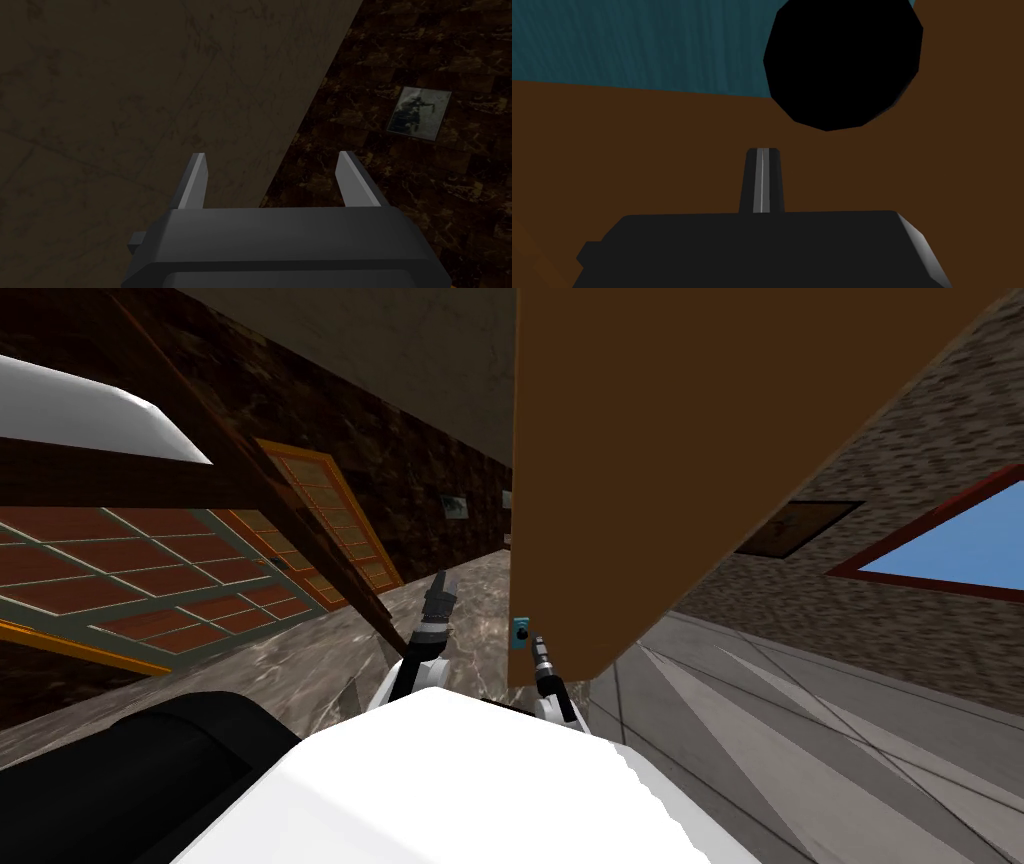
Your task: Push the door open
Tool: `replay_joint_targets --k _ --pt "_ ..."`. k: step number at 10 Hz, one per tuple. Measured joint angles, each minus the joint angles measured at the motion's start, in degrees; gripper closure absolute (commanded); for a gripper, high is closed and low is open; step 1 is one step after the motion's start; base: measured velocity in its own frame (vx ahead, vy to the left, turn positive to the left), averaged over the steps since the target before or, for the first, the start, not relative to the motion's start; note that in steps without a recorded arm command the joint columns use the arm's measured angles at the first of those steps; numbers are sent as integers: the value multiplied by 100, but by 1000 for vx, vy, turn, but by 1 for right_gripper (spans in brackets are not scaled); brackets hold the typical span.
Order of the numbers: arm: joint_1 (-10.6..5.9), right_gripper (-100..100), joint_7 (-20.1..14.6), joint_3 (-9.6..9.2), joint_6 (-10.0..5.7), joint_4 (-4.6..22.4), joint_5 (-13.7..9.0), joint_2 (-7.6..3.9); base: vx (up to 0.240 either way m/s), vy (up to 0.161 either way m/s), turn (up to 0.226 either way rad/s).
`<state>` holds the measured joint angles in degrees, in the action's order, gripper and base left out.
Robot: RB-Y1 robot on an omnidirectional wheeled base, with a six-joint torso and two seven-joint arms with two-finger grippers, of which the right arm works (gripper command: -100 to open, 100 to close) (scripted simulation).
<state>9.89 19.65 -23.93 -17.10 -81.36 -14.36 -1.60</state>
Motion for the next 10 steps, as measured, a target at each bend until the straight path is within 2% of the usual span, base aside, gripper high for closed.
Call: replay_joint_targets --k 2,4,5,7,8,9,10 --pt "192 -100 84 -238 -22 -141 9 -60 -201 -76 -107" --pt "363 -100 179 -466 -60 -220 26 21 -156 -19 -88" --pt "457 -100 246 -587 -64 -262 46 143 -142 -10 -133" --pt "585 -100 284 -795 -129 -322 34 299 -90 -7 -64" --pt "590 -100 286 -806 -131 -326 33 310 84 6 13" --pt "510 -100 269 -776 -154 -230 28 219 189 34 16" --pt "503 -100 272 -760 -136 -242 37 141 217 56 7"
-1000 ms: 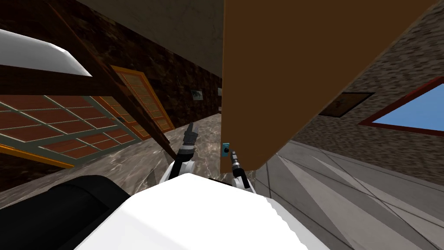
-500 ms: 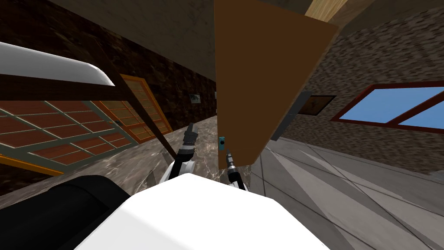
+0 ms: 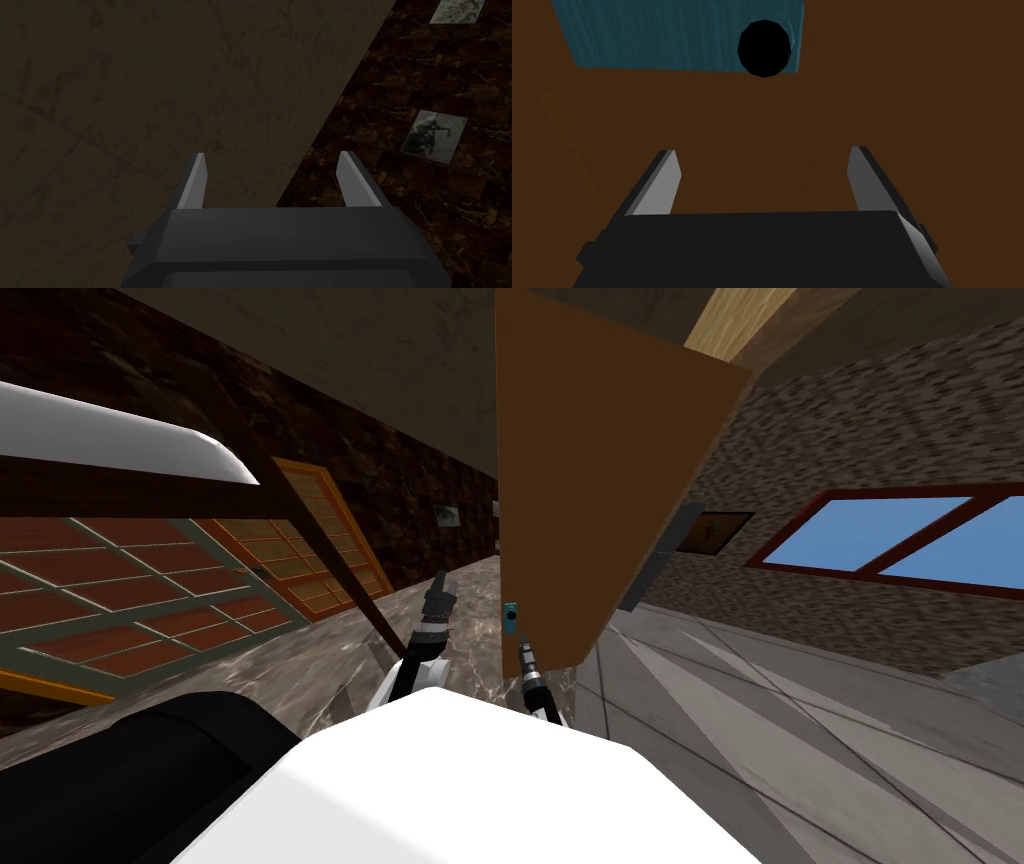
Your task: Push the door open
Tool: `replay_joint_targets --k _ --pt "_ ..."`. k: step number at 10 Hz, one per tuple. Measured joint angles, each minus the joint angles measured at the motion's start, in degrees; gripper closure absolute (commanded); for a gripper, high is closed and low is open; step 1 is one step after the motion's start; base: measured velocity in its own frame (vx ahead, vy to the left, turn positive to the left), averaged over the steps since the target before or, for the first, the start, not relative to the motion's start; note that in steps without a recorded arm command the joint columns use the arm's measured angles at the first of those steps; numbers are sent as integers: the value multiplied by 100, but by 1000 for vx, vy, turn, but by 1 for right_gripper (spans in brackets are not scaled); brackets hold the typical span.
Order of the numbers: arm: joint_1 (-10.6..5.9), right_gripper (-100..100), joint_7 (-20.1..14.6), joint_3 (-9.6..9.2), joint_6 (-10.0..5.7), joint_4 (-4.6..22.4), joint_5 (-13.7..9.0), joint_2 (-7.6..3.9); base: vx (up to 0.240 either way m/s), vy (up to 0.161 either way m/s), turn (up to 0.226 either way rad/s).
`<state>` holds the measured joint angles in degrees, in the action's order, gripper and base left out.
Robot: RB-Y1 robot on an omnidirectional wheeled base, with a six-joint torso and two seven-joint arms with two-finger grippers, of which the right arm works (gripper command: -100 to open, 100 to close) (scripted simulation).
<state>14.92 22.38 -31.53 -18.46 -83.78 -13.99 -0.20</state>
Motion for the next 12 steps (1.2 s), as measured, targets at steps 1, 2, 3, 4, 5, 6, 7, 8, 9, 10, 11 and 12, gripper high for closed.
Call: replay_joint_targets --k 1,2,3,4,5,6,7,8,9,10,11,12 --pt "-25 -100 10 17 24 10 10 -40 188 75 10" --pt "-41 -100 3 35 36 4 11 -90 228 111 9" --pt "-76 -100 -9 61 52 13 11 -95 268 130 13" --pt "-116 -100 -17 87 64 36 16 -36 220 130 10" --pt "-153 -100 -24 110 72 60 19 48 141 123 7" --pt "-203 -100 -34 138 82 89 18 160 57 56 -3" --pt "-211 100 -37 141 85 92 18 174 0 0 0" --pt "-217 100 -35 136 73 74 19 173 -18 -21 14" --pt "-226 100 -35 138 65 70 19 175 -23 -18 7" --pt "-217 100 -31 133 74 80 22 168 -18 -11 -2" --pt "-209 100 -28 130 82 88 23 163 -11 -4 -4" --pt "-203 100 -27 130 87 93 23 159 0 0 0"
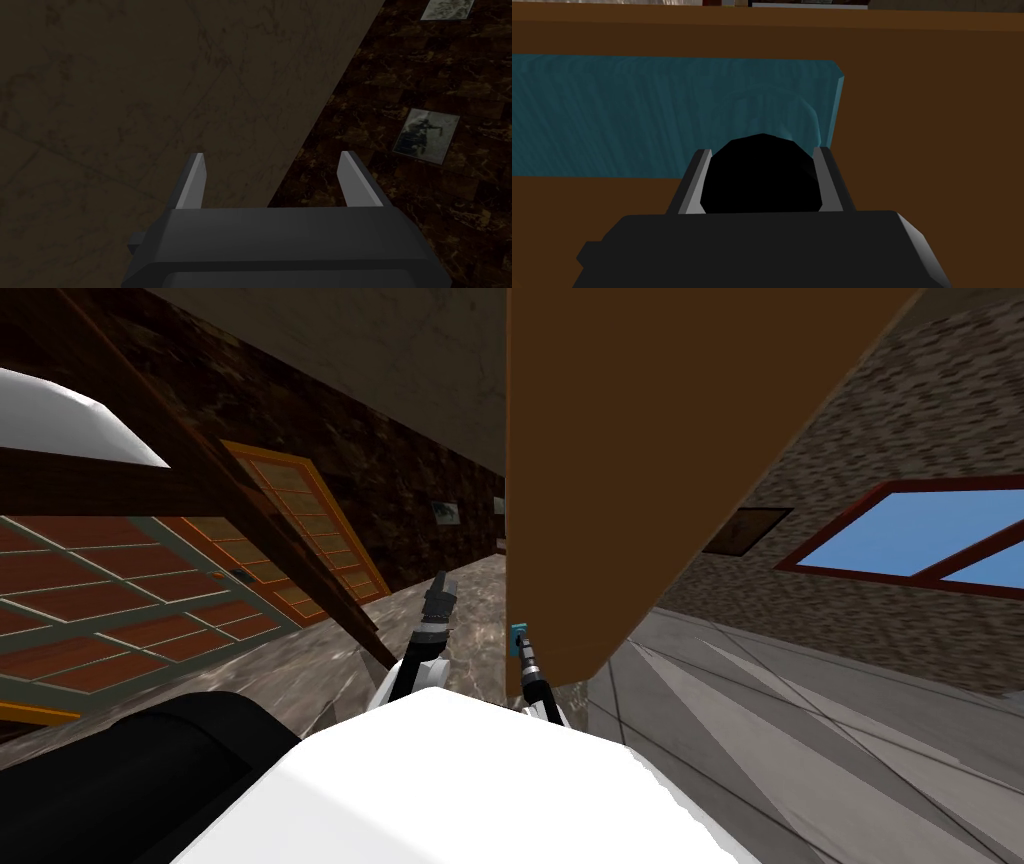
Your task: Push the door open
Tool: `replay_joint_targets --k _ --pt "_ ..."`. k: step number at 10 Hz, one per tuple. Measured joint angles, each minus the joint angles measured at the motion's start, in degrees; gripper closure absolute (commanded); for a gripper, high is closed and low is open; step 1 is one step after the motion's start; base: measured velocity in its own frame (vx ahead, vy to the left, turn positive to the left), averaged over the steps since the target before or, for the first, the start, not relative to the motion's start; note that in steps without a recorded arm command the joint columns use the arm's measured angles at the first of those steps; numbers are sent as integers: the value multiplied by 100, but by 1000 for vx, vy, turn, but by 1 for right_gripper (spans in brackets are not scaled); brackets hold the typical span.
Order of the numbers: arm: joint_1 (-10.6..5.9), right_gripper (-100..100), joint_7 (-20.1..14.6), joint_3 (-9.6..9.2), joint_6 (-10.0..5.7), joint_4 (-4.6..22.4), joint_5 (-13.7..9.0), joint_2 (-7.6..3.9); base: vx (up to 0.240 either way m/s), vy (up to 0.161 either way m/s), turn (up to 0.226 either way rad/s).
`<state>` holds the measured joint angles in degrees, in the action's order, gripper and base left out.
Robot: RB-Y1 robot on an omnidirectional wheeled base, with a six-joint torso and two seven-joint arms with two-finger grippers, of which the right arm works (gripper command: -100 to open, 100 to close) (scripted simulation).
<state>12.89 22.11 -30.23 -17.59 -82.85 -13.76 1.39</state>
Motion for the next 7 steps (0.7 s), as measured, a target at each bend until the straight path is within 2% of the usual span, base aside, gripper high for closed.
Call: replay_joint_targets --k 1,5,7 --pt "2 100 0 1 1 2 0 -1 60 71 -56" --pt "55 100 20 149 19 -66 -58 -224 124 143 -79" --pt "7 100 14 270 -31 -28 -106 -249 182 204 -95"
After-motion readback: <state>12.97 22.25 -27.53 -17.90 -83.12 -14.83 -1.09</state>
